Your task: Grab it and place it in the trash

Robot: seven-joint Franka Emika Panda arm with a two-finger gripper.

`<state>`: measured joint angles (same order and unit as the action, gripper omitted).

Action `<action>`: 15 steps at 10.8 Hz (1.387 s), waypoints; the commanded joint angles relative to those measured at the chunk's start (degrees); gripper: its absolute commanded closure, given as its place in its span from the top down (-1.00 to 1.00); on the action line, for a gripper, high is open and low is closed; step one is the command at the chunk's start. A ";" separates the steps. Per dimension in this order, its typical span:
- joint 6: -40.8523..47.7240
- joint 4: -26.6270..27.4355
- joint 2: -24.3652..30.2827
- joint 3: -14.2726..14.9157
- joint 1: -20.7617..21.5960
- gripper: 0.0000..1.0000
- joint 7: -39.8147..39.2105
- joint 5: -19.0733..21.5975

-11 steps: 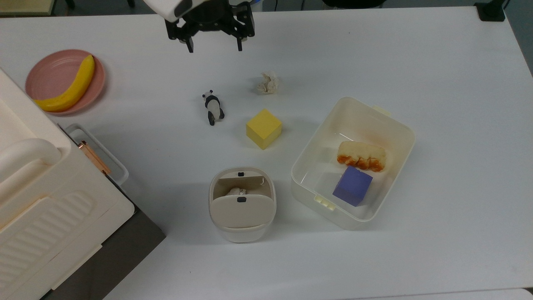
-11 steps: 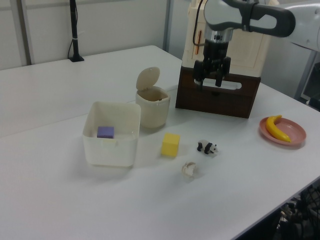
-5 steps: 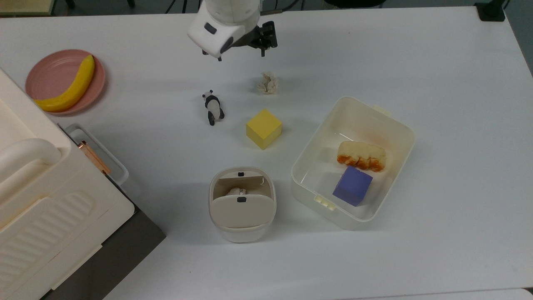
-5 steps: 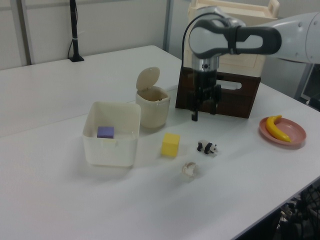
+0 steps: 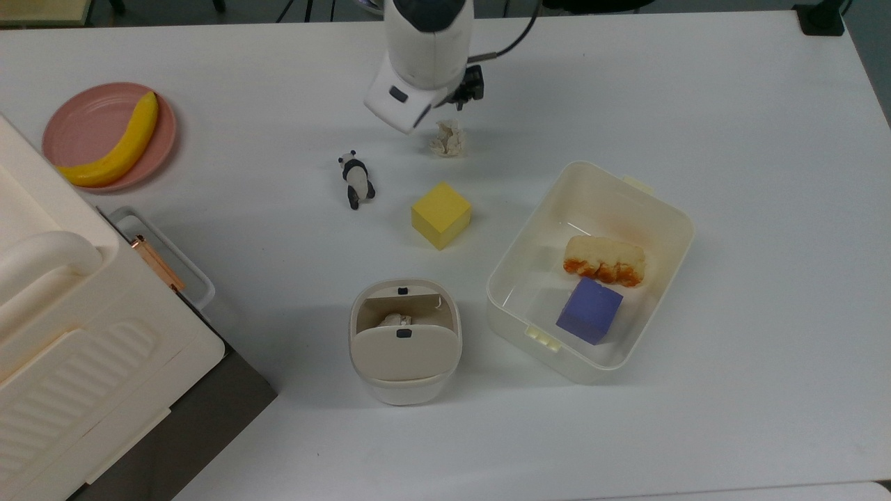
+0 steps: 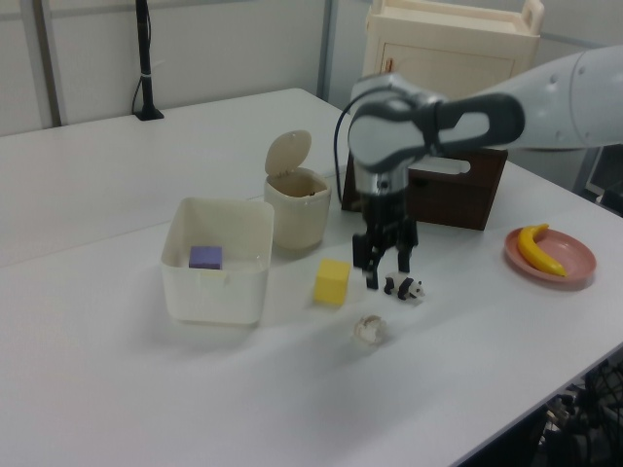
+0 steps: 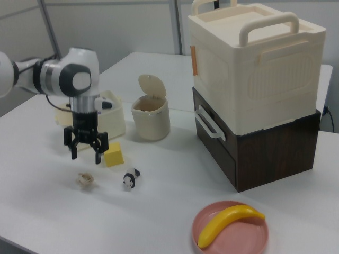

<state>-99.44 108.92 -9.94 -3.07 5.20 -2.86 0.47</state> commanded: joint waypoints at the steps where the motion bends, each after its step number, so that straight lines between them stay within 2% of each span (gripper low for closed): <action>1: -6.28 5.42 -0.95 0.08 2.88 0.87 1.01 -1.26; 3: -9.35 5.69 -4.90 -0.36 4.46 0.78 5.56 -4.50; 4: -11.29 6.30 -6.05 -0.45 4.99 0.64 7.24 -5.56; 5: -12.44 6.31 -6.32 -0.62 5.17 0.27 7.34 -6.27; 7: -11.75 5.26 -5.10 -0.97 4.83 -0.74 4.20 -6.89; 8: -11.14 4.03 -4.05 -0.97 4.56 -1.00 3.22 -6.80; 9: -9.21 2.19 -3.52 -0.89 4.47 -1.00 2.95 -6.80; 12: -3.93 -12.89 -4.04 -0.18 3.16 -1.00 2.34 -5.92; 14: -6.71 -20.29 -5.43 1.04 2.89 -1.00 0.76 -7.15; 15: -11.96 -22.67 -6.05 2.35 2.80 -1.00 1.01 -7.15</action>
<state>-106.32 92.94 -13.80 -3.06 7.75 -0.35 -5.81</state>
